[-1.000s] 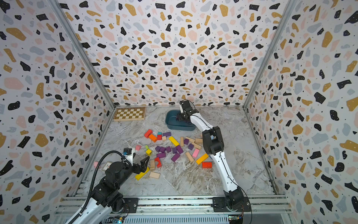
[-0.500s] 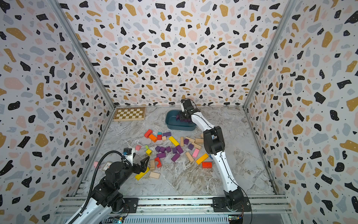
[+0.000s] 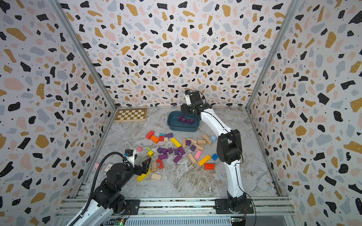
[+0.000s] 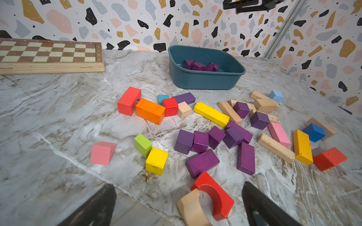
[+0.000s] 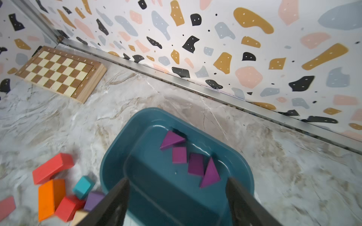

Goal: Pick purple bricks into the storage bin
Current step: Place the building block in the storage box, then pick up the building block from the center of the board.

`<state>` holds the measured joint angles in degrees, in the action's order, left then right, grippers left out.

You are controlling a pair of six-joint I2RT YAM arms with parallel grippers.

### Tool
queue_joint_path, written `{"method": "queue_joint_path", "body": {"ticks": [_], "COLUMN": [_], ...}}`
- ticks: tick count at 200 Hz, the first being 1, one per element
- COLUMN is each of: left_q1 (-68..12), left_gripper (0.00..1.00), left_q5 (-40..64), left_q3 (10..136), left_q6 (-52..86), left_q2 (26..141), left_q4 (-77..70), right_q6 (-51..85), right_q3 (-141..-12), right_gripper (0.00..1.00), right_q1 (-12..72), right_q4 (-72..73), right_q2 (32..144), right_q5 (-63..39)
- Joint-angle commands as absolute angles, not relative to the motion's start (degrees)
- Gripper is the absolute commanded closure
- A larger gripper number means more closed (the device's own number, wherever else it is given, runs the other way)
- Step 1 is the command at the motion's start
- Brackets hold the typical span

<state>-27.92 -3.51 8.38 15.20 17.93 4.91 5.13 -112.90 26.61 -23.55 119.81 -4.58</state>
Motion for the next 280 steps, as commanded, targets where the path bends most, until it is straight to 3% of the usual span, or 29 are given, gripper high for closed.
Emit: {"method": "queue_joint_path", "body": {"ticks": [1, 36, 85, 134, 178, 280], "left_q1": [-28.0, -28.0, -28.0, -28.1, -28.0, -28.0], "left_gripper": [0.01, 0.01, 0.01, 0.01, 0.01, 0.01], "left_q5": [-3.2, -3.0, -2.8, -2.7, -3.0, -3.2], "left_q3": [8.8, 8.9, 9.0, 8.9, 8.8, 8.8], "left_q6": [14.7, 14.6, 14.6, 14.6, 14.8, 14.9], "left_q2": [18.0, 18.5, 18.5, 18.4, 17.8, 17.8], "left_q4": [2.5, 2.4, 2.4, 2.6, 3.0, 3.0], "right_q6": [2.6, 3.0, 6.6, 9.5, 9.7, 10.1], "right_q3": [-105.4, -89.0, -68.0, -57.8, -57.0, -59.0], "right_gripper": [0.17, 0.00, 0.00, 0.00, 0.07, 0.34], "right_q1": [28.1, 29.6, 30.6, 30.8, 31.1, 32.0], "right_q4": [-22.5, -21.9, -20.3, -16.5, -14.8, -13.5], "right_q2": [111.7, 100.4, 89.1, 89.2, 92.8, 98.2], "right_q5": [-3.6, -4.9, -4.5, -6.5, -7.0, -7.1]}}
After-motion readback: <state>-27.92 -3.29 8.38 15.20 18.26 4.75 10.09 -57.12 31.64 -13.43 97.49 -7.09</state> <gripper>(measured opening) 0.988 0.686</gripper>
